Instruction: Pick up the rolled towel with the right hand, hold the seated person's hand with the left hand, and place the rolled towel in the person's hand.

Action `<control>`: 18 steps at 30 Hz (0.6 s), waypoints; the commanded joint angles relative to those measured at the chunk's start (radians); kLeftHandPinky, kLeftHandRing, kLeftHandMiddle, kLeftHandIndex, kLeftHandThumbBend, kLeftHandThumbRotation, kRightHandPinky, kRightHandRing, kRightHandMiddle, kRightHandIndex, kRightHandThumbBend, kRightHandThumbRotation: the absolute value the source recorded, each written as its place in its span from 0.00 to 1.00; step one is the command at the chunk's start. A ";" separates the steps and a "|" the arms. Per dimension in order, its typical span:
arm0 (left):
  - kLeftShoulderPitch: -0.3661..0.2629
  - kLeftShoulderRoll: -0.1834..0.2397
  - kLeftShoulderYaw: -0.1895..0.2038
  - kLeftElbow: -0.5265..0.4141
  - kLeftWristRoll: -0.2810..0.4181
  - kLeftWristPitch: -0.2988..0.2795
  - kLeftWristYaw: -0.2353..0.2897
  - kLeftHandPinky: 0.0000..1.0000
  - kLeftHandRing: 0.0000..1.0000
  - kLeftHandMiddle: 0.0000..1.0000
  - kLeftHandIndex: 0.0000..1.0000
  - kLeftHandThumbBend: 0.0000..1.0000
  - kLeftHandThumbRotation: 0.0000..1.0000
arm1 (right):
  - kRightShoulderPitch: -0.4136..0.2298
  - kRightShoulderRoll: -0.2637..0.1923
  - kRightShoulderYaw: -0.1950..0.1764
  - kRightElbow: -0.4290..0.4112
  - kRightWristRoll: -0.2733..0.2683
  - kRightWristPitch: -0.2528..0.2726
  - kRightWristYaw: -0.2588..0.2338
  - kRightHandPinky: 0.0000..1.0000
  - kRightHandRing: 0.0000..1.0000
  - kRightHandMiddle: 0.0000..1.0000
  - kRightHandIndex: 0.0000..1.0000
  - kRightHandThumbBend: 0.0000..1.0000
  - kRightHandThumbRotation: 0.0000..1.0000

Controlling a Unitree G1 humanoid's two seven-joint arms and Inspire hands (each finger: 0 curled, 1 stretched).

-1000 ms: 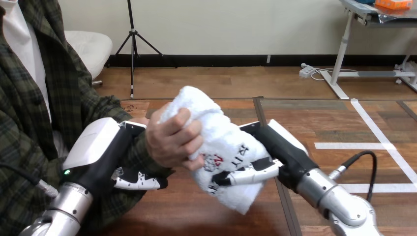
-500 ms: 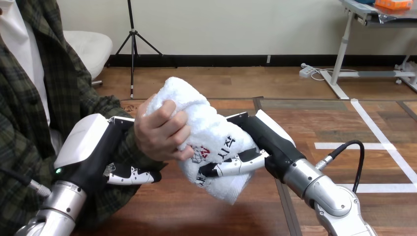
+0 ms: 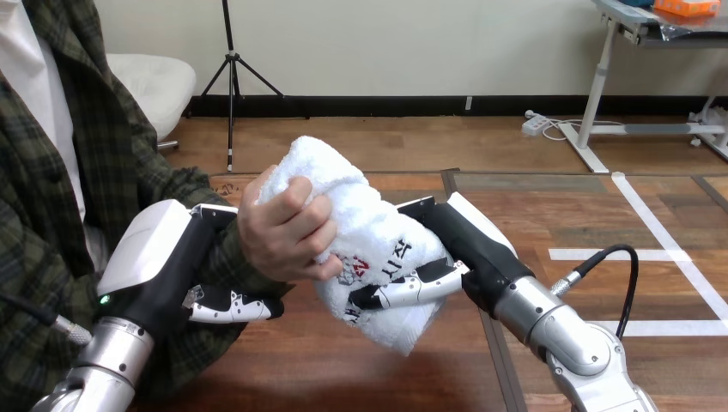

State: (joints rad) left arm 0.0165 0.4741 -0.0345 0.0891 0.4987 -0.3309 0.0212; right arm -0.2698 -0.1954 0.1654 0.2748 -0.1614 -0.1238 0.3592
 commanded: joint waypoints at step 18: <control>-0.032 -0.014 -0.039 -0.028 0.030 -0.001 -0.003 0.60 0.68 0.74 0.77 0.98 0.28 | -0.072 -0.010 0.029 -0.126 -0.060 0.003 -0.007 0.70 0.76 0.76 0.77 1.00 0.44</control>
State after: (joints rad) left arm 0.0161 0.4747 -0.0276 0.1088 0.5121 -0.3530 0.0495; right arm -0.2754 -0.2149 0.1752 0.2404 -0.2177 -0.1076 0.3532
